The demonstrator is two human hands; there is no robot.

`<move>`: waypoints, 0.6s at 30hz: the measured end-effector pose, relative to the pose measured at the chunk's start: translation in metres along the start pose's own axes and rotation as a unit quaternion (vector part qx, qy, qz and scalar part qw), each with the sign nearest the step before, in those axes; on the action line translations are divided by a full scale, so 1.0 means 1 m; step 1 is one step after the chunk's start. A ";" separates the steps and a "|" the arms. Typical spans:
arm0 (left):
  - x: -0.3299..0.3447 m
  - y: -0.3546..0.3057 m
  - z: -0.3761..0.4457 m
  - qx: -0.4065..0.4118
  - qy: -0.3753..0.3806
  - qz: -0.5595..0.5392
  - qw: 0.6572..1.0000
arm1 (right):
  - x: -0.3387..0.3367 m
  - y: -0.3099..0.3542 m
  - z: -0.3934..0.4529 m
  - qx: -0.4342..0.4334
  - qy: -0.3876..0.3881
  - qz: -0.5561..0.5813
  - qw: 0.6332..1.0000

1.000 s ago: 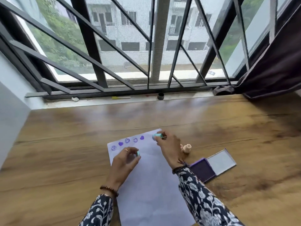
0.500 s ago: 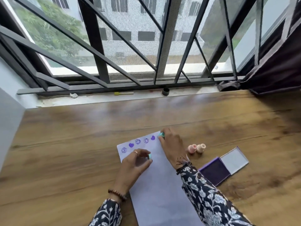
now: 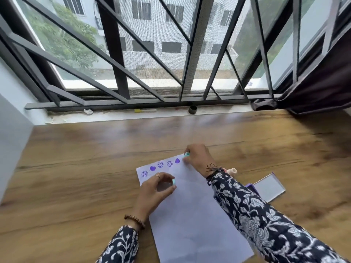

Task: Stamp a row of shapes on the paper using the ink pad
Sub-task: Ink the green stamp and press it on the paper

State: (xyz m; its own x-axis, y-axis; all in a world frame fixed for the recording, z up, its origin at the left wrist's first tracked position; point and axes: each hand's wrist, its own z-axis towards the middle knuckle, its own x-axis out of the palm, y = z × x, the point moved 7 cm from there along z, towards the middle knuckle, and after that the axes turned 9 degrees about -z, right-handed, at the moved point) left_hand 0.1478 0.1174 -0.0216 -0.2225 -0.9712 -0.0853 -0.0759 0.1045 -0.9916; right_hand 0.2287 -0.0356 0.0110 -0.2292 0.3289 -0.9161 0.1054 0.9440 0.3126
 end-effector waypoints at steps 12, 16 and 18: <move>0.027 -0.026 -0.008 -0.050 -0.081 -0.159 0.983 | -0.016 -0.043 -0.101 0.068 0.020 0.543 0.837; 0.054 -0.039 -0.016 -0.048 -0.067 -0.206 0.975 | -0.025 -0.061 -0.114 0.052 0.003 0.517 0.854; 0.066 -0.043 -0.018 -0.048 -0.058 -0.215 0.974 | -0.030 -0.069 -0.118 0.039 -0.008 0.483 0.875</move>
State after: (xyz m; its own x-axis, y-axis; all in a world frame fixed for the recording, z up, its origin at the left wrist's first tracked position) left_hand 0.1189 0.0528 0.0175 -0.0384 -0.9465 0.3204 -0.2293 -0.3037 -0.9248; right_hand 0.1138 -0.1071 0.0464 0.0169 0.9713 -0.2371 0.3089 0.2205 0.9252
